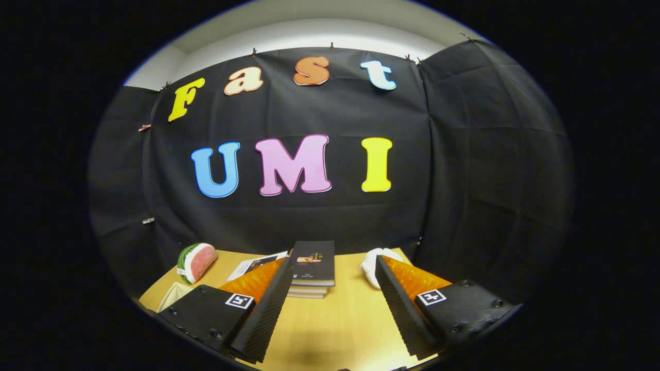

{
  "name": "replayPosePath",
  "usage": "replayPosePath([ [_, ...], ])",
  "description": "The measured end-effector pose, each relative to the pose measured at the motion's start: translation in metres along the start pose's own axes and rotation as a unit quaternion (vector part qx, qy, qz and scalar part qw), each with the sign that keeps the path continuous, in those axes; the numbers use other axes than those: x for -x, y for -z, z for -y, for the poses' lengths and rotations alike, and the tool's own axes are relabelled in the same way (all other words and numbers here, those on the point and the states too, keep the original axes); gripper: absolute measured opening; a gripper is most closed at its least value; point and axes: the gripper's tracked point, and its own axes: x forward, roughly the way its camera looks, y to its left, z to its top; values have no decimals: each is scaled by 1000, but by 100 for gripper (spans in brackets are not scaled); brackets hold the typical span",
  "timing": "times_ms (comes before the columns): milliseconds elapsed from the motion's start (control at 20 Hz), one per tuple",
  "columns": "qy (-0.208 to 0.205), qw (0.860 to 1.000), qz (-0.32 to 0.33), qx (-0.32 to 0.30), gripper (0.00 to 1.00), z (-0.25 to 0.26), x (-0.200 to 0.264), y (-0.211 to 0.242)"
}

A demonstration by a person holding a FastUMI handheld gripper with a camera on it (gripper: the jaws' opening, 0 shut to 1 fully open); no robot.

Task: Open the storage box then place both shoes into the box .Put the left shoe in first, then the right shoe, with the right side of both shoes facing outward in a uniform manner.

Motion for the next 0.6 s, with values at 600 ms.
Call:
replayPosePath([
  [600, 17, 999, 41, 11, 98, 35, 7, -14],
])
